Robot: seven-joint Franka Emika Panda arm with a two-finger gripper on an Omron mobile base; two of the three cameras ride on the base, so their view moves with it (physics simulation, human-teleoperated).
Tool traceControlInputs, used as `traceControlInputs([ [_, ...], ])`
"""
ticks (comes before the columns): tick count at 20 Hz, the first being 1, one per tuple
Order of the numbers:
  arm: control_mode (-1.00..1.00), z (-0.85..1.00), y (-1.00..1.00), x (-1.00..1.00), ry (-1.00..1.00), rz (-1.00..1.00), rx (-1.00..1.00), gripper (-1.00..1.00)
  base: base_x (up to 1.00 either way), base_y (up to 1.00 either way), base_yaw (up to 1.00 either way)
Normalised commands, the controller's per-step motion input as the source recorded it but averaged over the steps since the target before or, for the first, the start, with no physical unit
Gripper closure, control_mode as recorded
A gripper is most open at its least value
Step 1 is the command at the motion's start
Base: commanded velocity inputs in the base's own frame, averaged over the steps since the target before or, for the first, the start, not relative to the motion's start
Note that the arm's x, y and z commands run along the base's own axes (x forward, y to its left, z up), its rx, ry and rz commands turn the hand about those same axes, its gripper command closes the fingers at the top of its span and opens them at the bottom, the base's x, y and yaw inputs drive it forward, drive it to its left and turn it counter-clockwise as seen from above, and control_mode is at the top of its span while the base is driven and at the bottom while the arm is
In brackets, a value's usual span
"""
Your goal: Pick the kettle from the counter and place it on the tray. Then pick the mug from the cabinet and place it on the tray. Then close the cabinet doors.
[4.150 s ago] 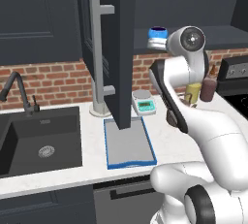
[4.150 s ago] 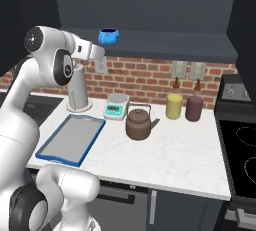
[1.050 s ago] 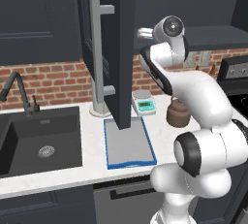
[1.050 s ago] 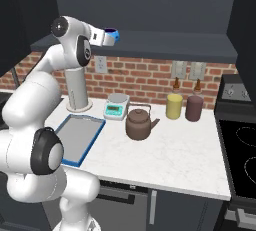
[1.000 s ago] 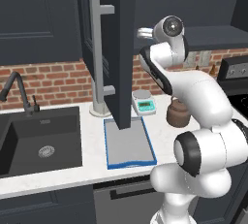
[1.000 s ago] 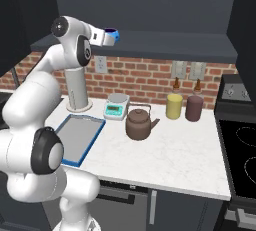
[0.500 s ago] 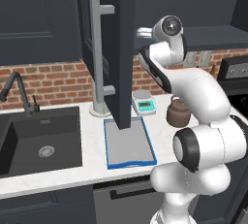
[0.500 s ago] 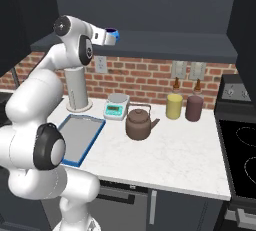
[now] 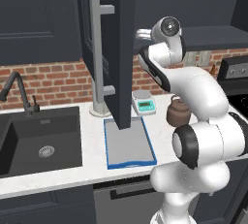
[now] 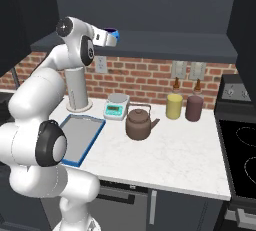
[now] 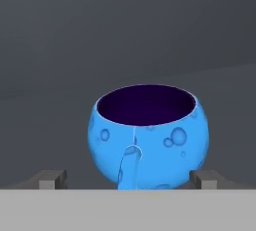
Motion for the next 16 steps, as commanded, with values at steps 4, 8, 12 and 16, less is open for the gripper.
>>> traceControlInputs([
  [4,-1.0,-0.01,-0.01,0.02,0.0,0.0,0.0,1.0,0.0,0.0,0.0],
  [8,-1.0,0.0,-0.03,0.0,0.0,0.0,0.0,1.0,0.0,0.0,0.0],
  [12,-1.0,0.0,-0.02,0.0,0.0,0.0,0.0,1.0,0.0,0.0,0.0],
  [16,-1.0,0.0,0.0,0.0,0.0,0.0,0.0,1.0,0.0,0.0,0.0],
])
